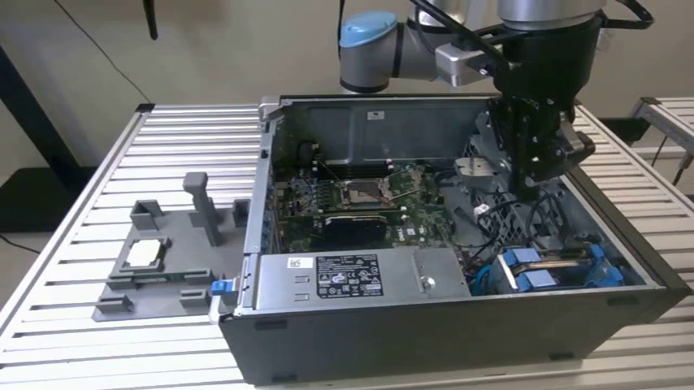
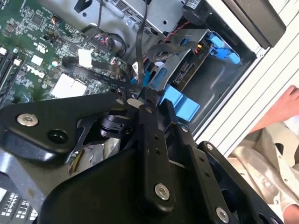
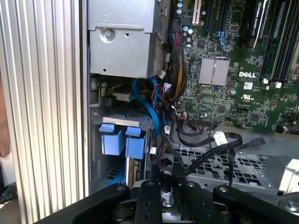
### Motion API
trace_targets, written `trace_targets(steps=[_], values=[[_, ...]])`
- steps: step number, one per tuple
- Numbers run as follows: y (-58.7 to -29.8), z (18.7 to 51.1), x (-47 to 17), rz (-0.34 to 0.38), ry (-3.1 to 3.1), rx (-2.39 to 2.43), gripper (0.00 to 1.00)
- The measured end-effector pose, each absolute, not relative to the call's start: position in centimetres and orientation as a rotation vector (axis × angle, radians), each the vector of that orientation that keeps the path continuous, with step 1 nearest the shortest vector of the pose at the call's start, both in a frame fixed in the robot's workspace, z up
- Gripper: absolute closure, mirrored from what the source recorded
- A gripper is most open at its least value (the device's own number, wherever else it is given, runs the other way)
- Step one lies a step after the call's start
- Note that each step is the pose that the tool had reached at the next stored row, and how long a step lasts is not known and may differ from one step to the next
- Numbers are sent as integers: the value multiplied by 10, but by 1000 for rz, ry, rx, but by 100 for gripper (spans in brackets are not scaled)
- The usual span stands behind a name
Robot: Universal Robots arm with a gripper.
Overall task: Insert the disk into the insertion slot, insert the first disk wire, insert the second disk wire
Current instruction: 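Insert the second disk wire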
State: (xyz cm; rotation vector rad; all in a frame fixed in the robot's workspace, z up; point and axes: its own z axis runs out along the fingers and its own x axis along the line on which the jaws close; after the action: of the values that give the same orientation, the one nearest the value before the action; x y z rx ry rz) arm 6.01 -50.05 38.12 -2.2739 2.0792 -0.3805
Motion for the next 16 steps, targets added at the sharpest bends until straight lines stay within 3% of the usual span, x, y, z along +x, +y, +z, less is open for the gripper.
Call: trace_targets(steps=[1,10,16], values=[[-500,381,60,-381,2079,-2274,82],[-501,381,60,-386,2080,-2278,82],[-497,381,59,-416,2087,-2292,74]])
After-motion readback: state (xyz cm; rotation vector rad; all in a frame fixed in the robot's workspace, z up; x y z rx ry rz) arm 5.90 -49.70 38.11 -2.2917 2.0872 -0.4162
